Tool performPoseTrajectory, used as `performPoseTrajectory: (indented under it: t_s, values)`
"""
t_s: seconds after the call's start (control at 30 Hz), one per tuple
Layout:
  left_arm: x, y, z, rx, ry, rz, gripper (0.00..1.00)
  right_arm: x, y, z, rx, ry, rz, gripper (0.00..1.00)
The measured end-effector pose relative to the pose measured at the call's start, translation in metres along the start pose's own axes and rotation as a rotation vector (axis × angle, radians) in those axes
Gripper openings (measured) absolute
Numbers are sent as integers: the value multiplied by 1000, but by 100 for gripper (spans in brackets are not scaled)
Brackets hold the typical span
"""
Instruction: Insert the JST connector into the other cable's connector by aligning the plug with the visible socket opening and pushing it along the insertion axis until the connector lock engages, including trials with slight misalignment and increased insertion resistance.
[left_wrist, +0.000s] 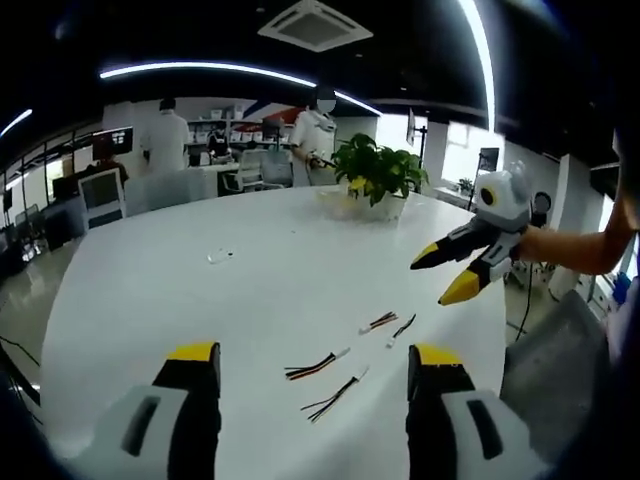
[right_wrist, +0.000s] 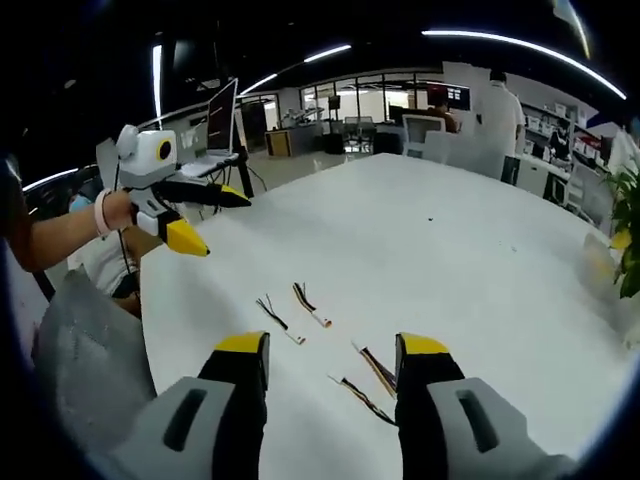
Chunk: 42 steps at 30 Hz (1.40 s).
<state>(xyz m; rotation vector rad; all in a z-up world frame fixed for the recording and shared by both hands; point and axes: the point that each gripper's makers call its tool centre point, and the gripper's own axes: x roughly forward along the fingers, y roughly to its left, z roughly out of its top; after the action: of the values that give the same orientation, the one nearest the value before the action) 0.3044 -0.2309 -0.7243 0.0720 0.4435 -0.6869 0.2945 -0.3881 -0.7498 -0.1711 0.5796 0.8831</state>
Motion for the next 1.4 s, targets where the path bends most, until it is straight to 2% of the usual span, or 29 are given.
performPoseTrajectory:
  t_s: [0.17, 0.57, 1.03, 1.4]
  values:
    - [6, 1, 0, 10, 5, -9, 74, 8, -2, -5, -8, 13, 13, 46]
    - [20, 9, -4, 22, 18, -14, 74, 16, -21, -13, -23, 28, 13, 44]
    - [31, 13, -14, 39, 38, -34, 74, 22, -25, -22, -39, 44, 12, 41]
    - [38, 23, -21, 15, 40, -25, 73, 27, -32, -28, -43, 56, 9, 39]
